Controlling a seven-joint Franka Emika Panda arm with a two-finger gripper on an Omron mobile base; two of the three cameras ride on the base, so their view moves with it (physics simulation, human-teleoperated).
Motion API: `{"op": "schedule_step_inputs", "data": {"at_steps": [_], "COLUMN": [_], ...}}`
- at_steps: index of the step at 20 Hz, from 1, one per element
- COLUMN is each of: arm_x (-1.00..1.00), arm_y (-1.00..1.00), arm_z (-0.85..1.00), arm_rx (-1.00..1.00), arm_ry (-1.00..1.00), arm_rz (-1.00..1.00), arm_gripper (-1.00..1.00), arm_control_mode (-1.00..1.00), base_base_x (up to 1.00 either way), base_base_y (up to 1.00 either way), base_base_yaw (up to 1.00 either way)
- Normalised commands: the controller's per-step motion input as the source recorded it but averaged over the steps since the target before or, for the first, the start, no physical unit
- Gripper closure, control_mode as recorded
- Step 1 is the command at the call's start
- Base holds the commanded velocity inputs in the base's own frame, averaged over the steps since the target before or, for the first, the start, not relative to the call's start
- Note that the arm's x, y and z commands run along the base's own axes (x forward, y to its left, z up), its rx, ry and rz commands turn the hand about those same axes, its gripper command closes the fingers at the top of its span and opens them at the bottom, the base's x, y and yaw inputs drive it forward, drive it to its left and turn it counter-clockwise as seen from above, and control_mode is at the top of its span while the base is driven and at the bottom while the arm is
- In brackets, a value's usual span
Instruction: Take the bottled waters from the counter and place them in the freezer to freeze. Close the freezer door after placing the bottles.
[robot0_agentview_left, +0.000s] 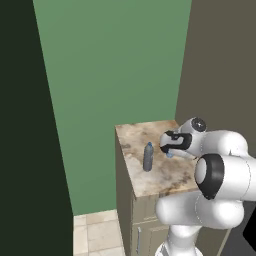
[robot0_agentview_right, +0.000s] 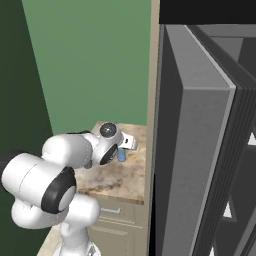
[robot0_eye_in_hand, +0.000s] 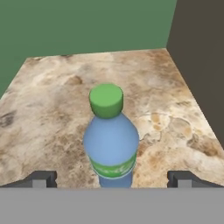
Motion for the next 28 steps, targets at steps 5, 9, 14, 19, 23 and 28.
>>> {"op": "schedule_step_inputs", "data": {"at_steps": [5,9,14,19,23,28], "arm_x": [0.20,0.08,0.01,0.12,0.13,0.09], "arm_y": [0.00,0.00,0.00,0.00,0.00,0.00], "arm_z": [-0.10,-0.09,-0.11,-0.12,-0.11,-0.11], "arm_rx": [0.00,0.00,0.00,0.00,0.00,0.00], "arm_ry": [0.00,0.00,0.00,0.00,0.00,0.00], "arm_rz": [0.03,0.02,0.01,0.00,0.00,0.00], "arm_gripper": [-1.00,-1.00,-1.00,-1.00,-1.00,1.00], "arm_control_mode": [-1.00,-1.00,-1.00,-1.00,-1.00,-1.00], "base_base_x": [0.00,0.00,0.00,0.00,0.00,0.00], "base_base_y": [0.00,0.00,0.00,0.00,0.00,0.00], "base_base_yaw": [0.00,0.00,0.00,0.00,0.00,0.00]}}
